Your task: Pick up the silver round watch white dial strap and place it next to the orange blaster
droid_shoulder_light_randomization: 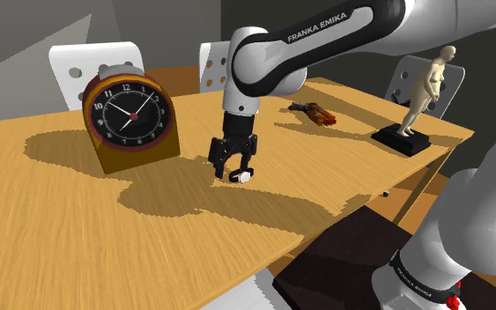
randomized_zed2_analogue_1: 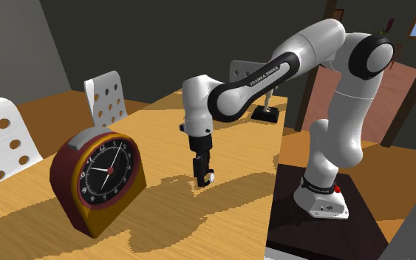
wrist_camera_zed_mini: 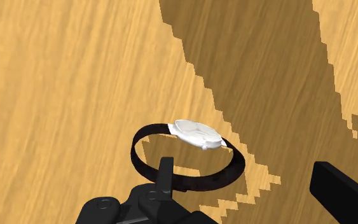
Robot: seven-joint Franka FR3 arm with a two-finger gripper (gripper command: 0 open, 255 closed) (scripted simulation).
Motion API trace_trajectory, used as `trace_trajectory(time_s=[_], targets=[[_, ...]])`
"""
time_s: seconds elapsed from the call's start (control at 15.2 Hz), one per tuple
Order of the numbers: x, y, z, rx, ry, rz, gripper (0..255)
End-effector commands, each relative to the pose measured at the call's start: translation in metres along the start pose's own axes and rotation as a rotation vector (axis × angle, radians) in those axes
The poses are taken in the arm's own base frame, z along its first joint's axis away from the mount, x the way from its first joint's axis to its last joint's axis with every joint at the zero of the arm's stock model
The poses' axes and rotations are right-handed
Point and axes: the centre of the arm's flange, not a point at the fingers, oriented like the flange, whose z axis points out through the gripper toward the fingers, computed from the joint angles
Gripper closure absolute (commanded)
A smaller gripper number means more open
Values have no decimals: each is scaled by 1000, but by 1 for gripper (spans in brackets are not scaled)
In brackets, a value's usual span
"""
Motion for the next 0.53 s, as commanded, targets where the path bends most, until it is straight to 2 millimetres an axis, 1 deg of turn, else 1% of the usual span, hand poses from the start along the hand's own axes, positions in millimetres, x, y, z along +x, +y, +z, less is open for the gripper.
trace_trajectory(time_s=[0.0, 0.26, 0.33, 0.46], targets=[[0, 0, 1, 0, 0, 0, 0], [0, 0, 1, 0, 0, 0, 0], [0, 0, 1, 0, 0, 0, 255], [0, 0, 1, 0, 0, 0, 255]])
